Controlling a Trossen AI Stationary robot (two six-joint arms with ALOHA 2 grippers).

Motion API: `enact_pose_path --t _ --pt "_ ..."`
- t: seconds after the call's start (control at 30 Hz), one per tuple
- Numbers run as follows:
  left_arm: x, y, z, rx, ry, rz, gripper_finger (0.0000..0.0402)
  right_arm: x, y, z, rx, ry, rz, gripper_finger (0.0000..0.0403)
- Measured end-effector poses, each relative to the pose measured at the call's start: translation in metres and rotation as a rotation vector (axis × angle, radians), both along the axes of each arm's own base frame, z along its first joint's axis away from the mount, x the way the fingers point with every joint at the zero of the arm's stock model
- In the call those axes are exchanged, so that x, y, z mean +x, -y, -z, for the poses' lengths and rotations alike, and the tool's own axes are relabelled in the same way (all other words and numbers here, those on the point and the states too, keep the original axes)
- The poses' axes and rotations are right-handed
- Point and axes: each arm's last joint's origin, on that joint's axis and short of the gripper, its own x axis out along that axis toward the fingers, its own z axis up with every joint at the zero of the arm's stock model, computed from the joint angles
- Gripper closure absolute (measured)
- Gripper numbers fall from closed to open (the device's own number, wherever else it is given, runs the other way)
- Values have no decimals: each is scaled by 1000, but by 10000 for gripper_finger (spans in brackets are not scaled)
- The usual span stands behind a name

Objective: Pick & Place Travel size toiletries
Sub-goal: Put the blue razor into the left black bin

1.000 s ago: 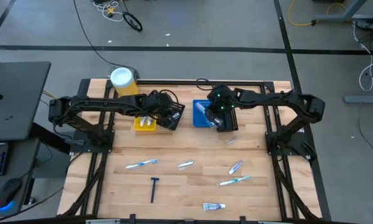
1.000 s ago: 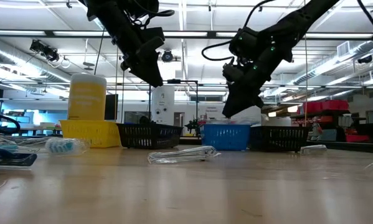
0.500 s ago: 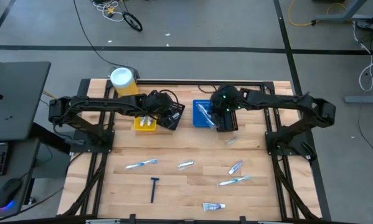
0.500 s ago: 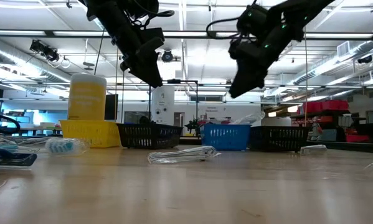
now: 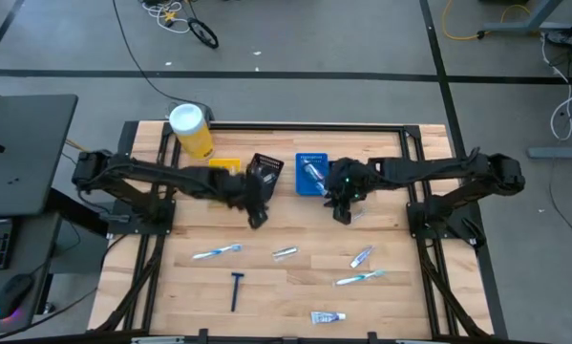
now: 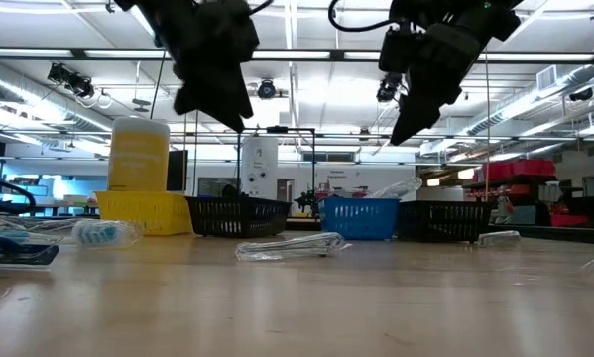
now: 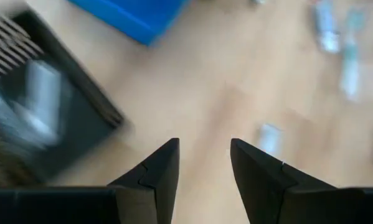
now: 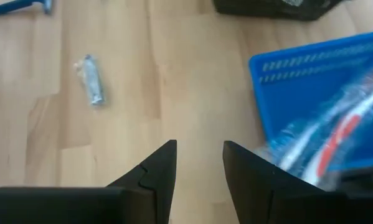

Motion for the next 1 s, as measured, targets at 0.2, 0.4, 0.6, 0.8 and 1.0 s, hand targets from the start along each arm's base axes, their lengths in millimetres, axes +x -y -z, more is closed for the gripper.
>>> enact_pose_path --t 0.2,0.4,0.6,0.8,1.0 --pt "-9 59 5 -168 -30 -11 250 2 -4 3 -28 22 -29 263" --pt "-14 109 28 -320 -127 -98 250 7 0 -2 -130 86 34 263" --pt "-27 150 63 -425 -301 -272 250 15 1 -9 -145 197 42 263" --pt "-37 184 87 -504 -343 -391 250 17 1 -12 -150 238 40 263" --pt "-41 198 104 -494 -375 -421 250 18 1 -13 -164 248 27 263"
